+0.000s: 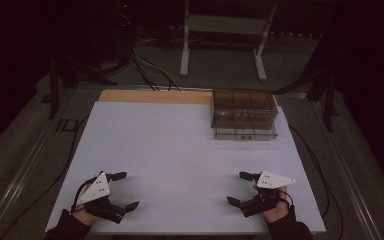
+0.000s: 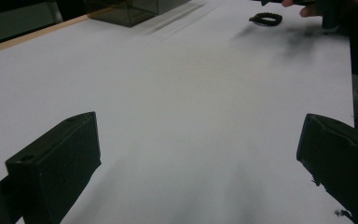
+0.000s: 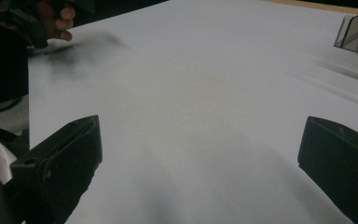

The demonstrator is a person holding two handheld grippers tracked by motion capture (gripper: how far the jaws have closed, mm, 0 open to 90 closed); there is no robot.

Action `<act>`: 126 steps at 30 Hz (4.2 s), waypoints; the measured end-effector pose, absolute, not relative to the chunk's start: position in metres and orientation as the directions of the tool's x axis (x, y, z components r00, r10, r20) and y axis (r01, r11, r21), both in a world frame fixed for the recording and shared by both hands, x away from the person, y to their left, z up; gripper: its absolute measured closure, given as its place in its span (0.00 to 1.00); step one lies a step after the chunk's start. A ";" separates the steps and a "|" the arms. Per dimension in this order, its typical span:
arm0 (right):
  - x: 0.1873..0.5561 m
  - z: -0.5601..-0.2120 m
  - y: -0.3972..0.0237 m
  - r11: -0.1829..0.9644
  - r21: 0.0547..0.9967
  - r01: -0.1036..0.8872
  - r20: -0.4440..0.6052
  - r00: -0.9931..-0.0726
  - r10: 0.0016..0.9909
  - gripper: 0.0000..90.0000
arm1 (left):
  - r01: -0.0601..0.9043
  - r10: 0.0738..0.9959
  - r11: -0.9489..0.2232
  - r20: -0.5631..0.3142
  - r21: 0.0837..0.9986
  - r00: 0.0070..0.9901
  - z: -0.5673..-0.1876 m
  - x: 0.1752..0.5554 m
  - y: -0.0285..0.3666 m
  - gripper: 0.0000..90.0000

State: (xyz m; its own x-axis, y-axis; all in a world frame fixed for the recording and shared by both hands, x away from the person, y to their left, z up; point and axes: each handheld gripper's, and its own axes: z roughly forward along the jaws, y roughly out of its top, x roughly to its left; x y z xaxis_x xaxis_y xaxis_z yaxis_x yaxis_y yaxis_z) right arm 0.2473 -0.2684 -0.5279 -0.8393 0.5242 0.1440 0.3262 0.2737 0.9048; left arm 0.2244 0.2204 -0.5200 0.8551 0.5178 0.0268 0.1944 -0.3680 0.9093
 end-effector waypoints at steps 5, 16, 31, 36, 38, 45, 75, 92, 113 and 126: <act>0.248 -0.528 -0.268 0.271 0.901 0.340 0.159 -0.838 0.523 0.00 | 0.193 0.511 -0.367 0.023 0.910 0.859 -0.520 0.224 0.220 0.00; 0.247 -0.526 -0.269 0.283 0.898 0.338 0.156 -0.844 0.513 0.00 | 0.200 0.506 -0.353 0.007 0.914 0.863 -0.519 0.225 0.219 0.00; 0.243 -0.510 -0.256 0.278 0.908 0.314 0.166 -0.878 0.450 0.00 | 0.192 0.501 -0.334 0.001 0.923 0.866 -0.517 0.222 0.221 0.00; 0.244 -0.499 -0.255 0.250 0.920 0.303 0.168 -0.878 0.449 0.00 | 0.192 0.501 -0.338 0.003 0.921 0.865 -0.517 0.222 0.221 0.00; 0.245 -0.497 -0.255 0.244 0.921 0.303 0.169 -0.876 0.451 0.00 | 0.192 0.502 -0.333 0.002 0.923 0.865 -0.517 0.221 0.221 0.00; 0.249 -0.491 -0.259 0.227 0.924 0.306 0.169 -0.864 0.475 0.00 | 0.193 0.500 -0.339 0.003 0.921 0.866 -0.517 0.222 0.221 0.00; 0.271 -0.492 -0.312 0.160 0.907 0.389 0.171 -0.687 0.706 0.00 | 0.191 0.499 -0.325 -0.004 0.926 0.867 -0.516 0.222 0.222 0.00; 0.277 -0.503 -0.344 0.149 0.875 0.461 0.171 -0.582 0.795 0.00 | 0.191 0.498 -0.321 -0.006 0.928 0.867 -0.516 0.222 0.222 0.00; 0.276 -0.522 -0.356 0.191 0.766 0.614 0.154 -0.463 0.873 0.32 | 0.190 0.499 -0.320 -0.005 0.928 0.867 -0.515 0.222 0.223 0.00; 0.277 -0.529 -0.351 0.283 0.709 0.646 0.035 -0.434 0.900 0.68 | 0.187 0.497 -0.325 -0.001 0.927 0.868 -0.515 0.221 0.223 0.00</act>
State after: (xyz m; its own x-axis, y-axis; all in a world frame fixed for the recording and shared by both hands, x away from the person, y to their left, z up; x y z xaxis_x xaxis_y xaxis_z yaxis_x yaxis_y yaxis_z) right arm 0.2765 -0.3513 -0.5292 -0.4340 0.9002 0.0354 0.6458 0.2834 0.7090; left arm 0.2206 0.2228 -0.5146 0.8678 0.4969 -0.0007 0.1868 -0.3250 0.9271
